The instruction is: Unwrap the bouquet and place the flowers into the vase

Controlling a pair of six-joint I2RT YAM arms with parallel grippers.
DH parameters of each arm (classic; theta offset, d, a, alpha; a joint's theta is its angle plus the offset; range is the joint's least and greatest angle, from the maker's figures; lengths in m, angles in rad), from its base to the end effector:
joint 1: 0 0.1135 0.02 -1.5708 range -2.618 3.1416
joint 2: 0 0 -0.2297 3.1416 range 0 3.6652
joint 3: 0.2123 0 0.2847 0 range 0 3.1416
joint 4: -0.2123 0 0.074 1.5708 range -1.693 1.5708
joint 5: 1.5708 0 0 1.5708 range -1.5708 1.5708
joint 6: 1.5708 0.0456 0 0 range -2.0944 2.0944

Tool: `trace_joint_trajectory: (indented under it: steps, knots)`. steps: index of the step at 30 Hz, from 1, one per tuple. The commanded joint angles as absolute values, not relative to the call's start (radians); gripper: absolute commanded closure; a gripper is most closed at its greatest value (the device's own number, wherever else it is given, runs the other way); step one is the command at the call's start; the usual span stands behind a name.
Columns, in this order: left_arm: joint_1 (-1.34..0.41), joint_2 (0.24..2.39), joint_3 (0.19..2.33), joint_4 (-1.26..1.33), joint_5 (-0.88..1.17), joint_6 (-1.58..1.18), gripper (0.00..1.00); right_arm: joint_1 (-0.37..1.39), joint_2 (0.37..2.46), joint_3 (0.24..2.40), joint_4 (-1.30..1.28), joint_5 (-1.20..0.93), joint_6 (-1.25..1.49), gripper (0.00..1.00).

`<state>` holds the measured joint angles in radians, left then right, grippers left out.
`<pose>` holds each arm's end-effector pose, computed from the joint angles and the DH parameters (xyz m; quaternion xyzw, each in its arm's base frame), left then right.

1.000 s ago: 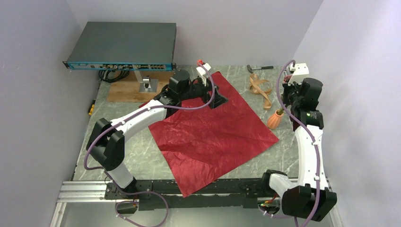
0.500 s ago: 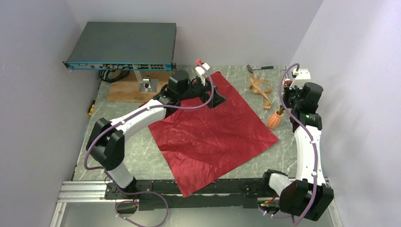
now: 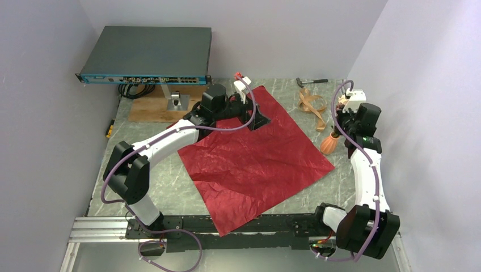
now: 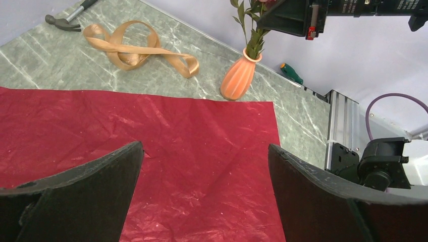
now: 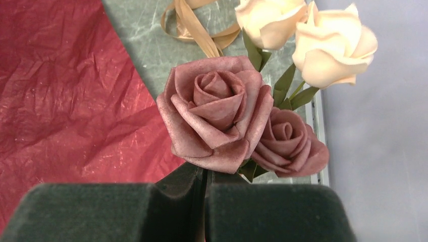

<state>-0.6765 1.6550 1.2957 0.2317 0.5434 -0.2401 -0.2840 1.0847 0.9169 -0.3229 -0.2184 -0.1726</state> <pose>0.3229 -0.2895 0.2863 0.3296 0.6677 -0.4622 0.4815 0.2923 -0.0750 0.2734 -0.0085 0.8544 -0.0246 0.5190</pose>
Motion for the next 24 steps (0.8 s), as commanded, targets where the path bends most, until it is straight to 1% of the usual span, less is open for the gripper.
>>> trace_joint_trajectory:
  steps: [1, 4, 8, 10, 12, 15, 20, 22, 24]
  knots:
    - [-0.667, 1.616, 1.278, 0.235, 0.542, -0.218, 0.01, -0.292, 1.089, 0.895, -0.296, -0.214, -0.192, 1.0]
    - [-0.666, 1.61, 1.269, 0.227, 0.539, -0.218, 0.01, -0.294, 1.081, 0.898, -0.318, -0.212, -0.193, 0.99]
    - [-0.665, 1.6, 1.254, 0.205, 0.537, -0.209, 0.01, -0.294, 1.065, 0.91, -0.366, -0.203, -0.186, 0.92]
    - [-0.665, 1.594, 1.246, 0.194, 0.533, -0.205, 0.01, -0.294, 1.053, 0.906, -0.386, -0.194, -0.18, 0.86]
    - [-0.664, 1.587, 1.241, 0.178, 0.529, -0.202, 0.01, -0.295, 1.039, 0.902, -0.411, -0.187, -0.175, 0.84]
    - [-0.66, 1.577, 1.234, 0.14, 0.521, -0.193, 0.01, -0.294, 1.015, 0.905, -0.446, -0.186, -0.163, 0.74]
    - [-0.655, 1.558, 1.221, 0.075, 0.512, -0.182, 0.01, -0.293, 0.983, 0.933, -0.512, -0.216, -0.154, 0.64]
    - [-0.653, 1.551, 1.218, 0.041, 0.506, -0.177, 0.0, -0.294, 0.973, 0.949, -0.533, -0.233, -0.15, 0.6]
    - [-0.652, 1.54, 1.208, 0.018, 0.502, -0.171, 0.01, -0.294, 0.965, 0.97, -0.549, -0.256, -0.141, 0.59]
